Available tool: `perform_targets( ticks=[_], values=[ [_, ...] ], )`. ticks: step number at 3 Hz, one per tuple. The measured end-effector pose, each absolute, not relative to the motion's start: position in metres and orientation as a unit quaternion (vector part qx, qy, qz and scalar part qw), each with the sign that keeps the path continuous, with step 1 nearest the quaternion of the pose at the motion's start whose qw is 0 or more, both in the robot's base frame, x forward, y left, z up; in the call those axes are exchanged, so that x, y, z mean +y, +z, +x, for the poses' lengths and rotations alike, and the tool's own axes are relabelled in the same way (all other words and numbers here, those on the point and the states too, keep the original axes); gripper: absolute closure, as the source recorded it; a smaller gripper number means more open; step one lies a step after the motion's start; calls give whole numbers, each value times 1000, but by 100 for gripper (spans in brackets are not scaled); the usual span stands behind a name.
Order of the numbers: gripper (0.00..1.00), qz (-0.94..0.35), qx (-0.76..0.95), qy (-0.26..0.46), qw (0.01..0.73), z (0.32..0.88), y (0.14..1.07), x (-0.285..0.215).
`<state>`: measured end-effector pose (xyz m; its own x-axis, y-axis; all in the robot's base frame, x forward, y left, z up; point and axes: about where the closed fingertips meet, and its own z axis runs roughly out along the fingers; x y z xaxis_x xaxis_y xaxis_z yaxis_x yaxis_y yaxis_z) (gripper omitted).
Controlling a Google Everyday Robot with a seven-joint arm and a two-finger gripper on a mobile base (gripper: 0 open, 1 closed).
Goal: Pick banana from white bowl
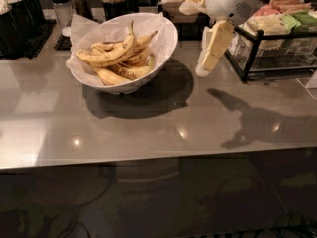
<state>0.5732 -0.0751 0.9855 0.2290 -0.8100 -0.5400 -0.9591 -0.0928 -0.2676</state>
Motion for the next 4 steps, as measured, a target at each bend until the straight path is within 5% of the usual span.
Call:
perform_targets(
  ticks=[4],
  values=[
    [0, -788, 517, 172, 287, 631, 978, 39]
  ],
)
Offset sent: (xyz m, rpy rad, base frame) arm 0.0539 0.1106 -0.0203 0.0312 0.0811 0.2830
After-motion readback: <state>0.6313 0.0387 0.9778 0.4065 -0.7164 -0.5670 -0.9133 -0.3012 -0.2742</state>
